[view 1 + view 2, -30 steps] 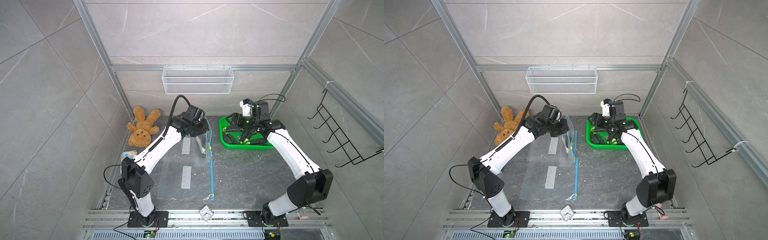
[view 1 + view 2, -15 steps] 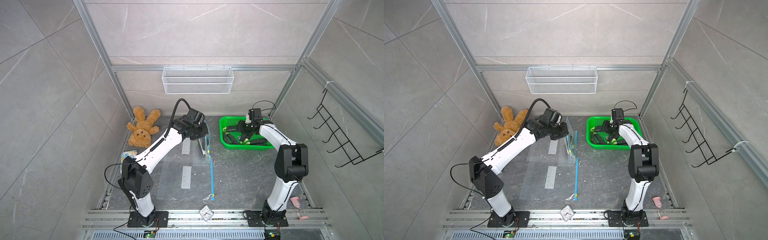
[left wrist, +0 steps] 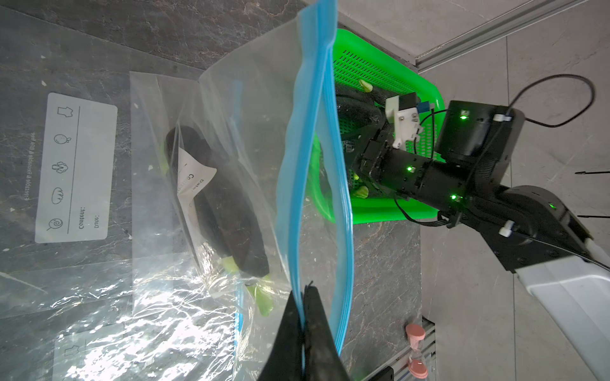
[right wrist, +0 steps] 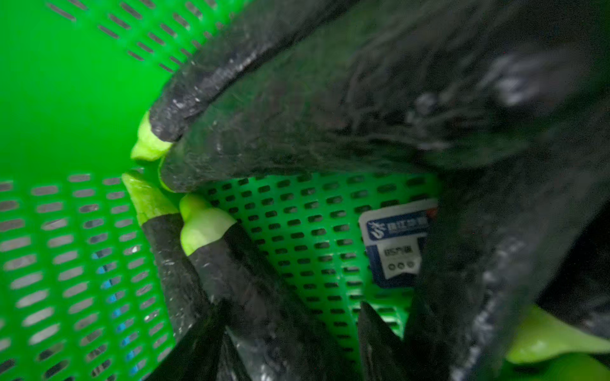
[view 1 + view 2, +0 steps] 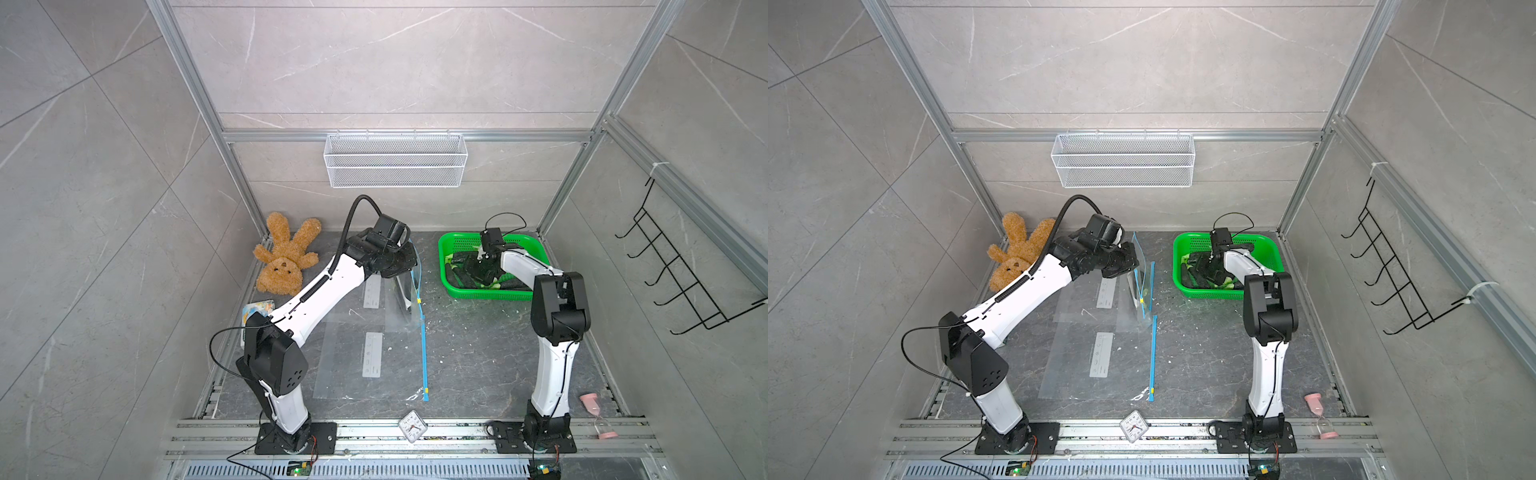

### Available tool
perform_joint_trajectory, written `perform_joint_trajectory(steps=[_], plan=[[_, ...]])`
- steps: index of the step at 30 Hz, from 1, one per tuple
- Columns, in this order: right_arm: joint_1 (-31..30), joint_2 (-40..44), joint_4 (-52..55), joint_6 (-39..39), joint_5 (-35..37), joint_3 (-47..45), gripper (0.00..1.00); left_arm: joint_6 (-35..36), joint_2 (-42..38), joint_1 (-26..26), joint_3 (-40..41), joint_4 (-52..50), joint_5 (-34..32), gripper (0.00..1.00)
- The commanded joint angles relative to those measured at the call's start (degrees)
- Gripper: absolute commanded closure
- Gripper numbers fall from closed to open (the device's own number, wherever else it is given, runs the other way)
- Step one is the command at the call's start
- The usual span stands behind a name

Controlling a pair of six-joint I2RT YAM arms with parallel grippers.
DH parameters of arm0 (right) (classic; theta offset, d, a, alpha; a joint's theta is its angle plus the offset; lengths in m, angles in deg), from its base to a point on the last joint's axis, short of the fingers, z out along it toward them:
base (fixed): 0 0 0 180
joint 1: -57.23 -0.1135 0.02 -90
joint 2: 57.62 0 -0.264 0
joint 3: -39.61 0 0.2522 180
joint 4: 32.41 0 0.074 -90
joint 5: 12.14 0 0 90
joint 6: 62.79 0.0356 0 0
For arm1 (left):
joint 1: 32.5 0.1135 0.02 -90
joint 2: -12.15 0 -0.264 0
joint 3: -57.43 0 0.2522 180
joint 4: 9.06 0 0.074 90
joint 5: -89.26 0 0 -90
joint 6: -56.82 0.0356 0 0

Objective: Place the eggplant in a zip-top bag and seal the zipper
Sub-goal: Pick up the eggplant from the basket.

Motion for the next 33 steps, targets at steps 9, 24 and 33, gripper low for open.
perform_joint_trajectory(steps=[9,24,33], plan=[[-1.7,-7.5,3.3,-2.6,4.5,4.6,0.33,0.2,2.2,0.2,-3.1,2.5,2.4,1.0],[-1.9,-6.3,5.1,-9.6,7.4,5.0,0.37,-0.2,2.9,0.3,-3.7,2.7,3.1,1.0],[-2.4,-10.0,11.9,-9.6,9.8,10.4,0.43,-0.2,1.8,0.3,-3.0,3.0,2.7,1.0]])
